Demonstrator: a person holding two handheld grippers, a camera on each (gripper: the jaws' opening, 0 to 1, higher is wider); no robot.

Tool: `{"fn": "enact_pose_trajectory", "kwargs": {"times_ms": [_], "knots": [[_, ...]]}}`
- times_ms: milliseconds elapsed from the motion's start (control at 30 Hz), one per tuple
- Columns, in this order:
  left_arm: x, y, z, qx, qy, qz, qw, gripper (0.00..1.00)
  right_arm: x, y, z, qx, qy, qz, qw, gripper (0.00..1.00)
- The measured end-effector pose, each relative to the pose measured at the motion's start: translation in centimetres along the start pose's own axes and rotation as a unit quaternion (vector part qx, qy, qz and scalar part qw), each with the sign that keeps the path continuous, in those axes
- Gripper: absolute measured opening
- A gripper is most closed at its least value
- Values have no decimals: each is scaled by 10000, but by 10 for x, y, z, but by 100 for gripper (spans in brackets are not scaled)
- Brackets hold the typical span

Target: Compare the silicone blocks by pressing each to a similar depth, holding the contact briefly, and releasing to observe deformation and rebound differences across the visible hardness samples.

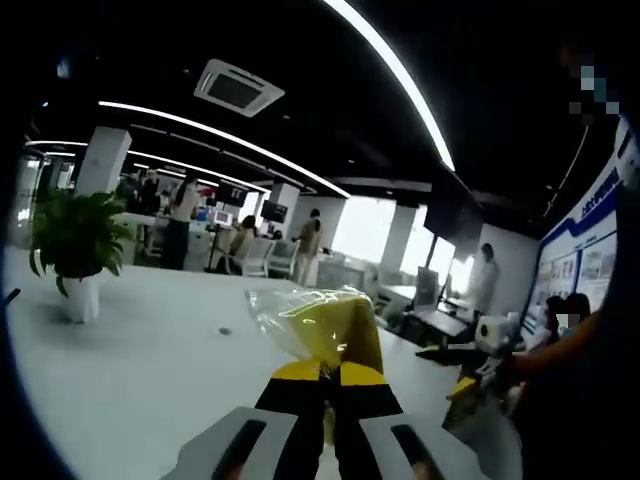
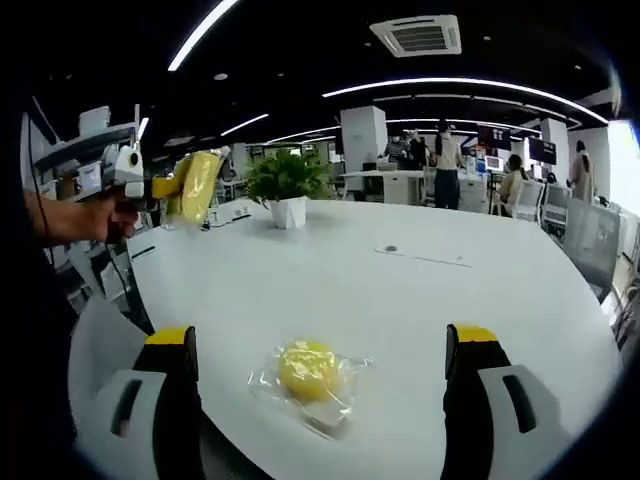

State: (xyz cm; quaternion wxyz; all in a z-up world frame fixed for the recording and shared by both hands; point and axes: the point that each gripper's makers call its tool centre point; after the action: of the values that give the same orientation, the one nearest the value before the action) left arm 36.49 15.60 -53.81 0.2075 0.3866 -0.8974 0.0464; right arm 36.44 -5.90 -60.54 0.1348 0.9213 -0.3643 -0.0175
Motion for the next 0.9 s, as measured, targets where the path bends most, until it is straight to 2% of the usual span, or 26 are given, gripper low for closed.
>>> {"fn": "enact_pose_trajectory", "kwargs": {"times_ms": [33, 133, 200, 233, 300, 333, 400, 433, 500, 633, 767, 900], "knots": [[2, -1, 0, -5, 1, 17, 10000, 0, -6, -3, -8, 41, -3, -132, 9999, 96], [6, -3, -1, 1, -53, 53, 10000, 0, -40, -13, -31, 25, -325, -1016, 9943, 96], [8, -3, -2, 54, -33, 52, 10000, 0, -51, -17, -45, 95, -131, -1269, 9918, 96], [10, -3, -3, 68, -48, 45, 10000, 0, -54, -18, -49, 82, -78, -1345, 9908, 92], [14, -2, -4, 89, -101, 24, 9999, 0, -64, -19, -61, 107, -122, -1622, 9866, 77], [18, -2, -4, 97, -102, 81, 9999, 0, -64, -21, -71, 239, -98, -1626, 9864, 76], [23, -2, -4, 98, -105, 101, 9998, 0, -65, -26, -81, 344, -30, -1634, 9860, 83], [26, -3, -3, 81, -71, 144, 9998, 0, -67, -28, -84, 332, -30, -1676, 9853, 83], [33, -3, -3, 71, -76, 210, 9997, 0, -70, -31, -92, 353, -28, -1787, 9833, 79], [49, -4, 7, -52, -78, 361, 9993, 0, -73, -35, -105, 475, 78, -1840, 9817, 77], [63, -7, 14, -129, -141, 438, 9989, 0, -80, -36, -104, 432, -113, -2028, 9782, 68], [66, -11, 16, -106, -98, 493, 9987, 0, -91, -43, -94, 301, -271, -2226, 9741, 60]]}}
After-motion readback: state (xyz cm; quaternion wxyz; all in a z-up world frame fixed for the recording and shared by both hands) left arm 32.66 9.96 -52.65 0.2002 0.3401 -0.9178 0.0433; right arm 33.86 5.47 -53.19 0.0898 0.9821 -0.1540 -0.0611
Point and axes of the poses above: the point that each gripper's makers call its tool centre point, and the gripper's own axes: y roughly backward along the fingers, x roughly to its right, z roughly out of its underside, and after that the axes turned 8 degrees about y, right-handed
